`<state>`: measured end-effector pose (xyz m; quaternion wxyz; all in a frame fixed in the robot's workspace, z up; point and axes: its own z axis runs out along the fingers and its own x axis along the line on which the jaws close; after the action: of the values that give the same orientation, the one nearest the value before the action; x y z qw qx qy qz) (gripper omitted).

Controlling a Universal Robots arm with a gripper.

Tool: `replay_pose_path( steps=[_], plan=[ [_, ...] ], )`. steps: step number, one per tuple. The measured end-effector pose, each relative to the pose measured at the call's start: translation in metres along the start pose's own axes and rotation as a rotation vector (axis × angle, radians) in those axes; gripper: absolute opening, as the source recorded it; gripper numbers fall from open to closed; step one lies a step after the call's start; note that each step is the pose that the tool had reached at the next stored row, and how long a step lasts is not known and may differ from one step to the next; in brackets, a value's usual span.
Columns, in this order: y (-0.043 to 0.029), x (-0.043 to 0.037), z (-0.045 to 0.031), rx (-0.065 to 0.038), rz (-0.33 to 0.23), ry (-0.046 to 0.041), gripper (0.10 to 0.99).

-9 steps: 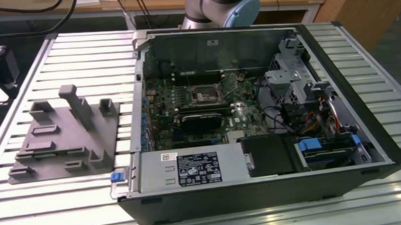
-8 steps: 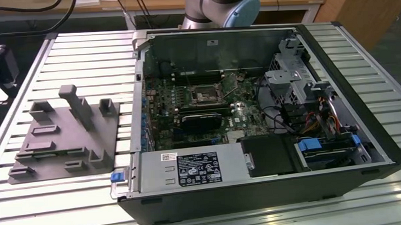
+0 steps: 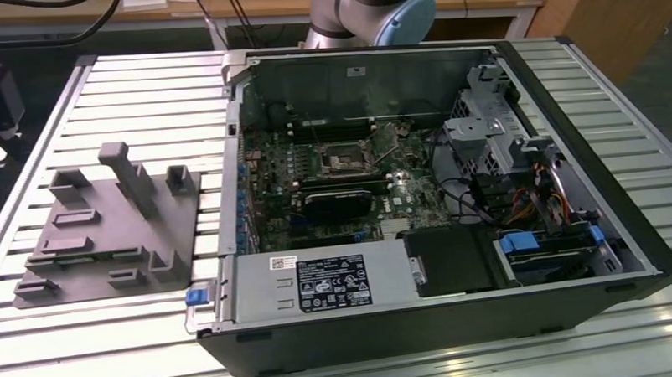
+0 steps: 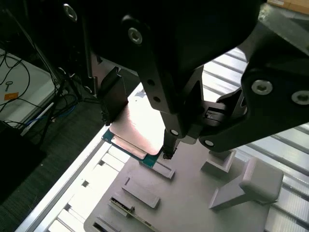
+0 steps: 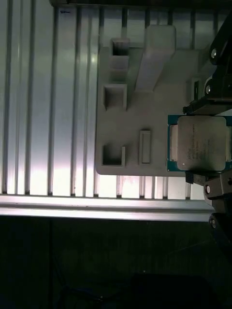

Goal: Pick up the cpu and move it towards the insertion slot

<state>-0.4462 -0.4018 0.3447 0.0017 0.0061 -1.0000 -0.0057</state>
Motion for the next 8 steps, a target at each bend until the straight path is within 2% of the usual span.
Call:
replay_pose_path(
  steps=[5,8],
  plan=[
    [0.0003,0.0000,-0.0071,0.000,0.000,0.0000,0.545],
    [0.0003,-0.0020,-0.0077,0.000,0.000,-0.0001,0.545]
  ],
)
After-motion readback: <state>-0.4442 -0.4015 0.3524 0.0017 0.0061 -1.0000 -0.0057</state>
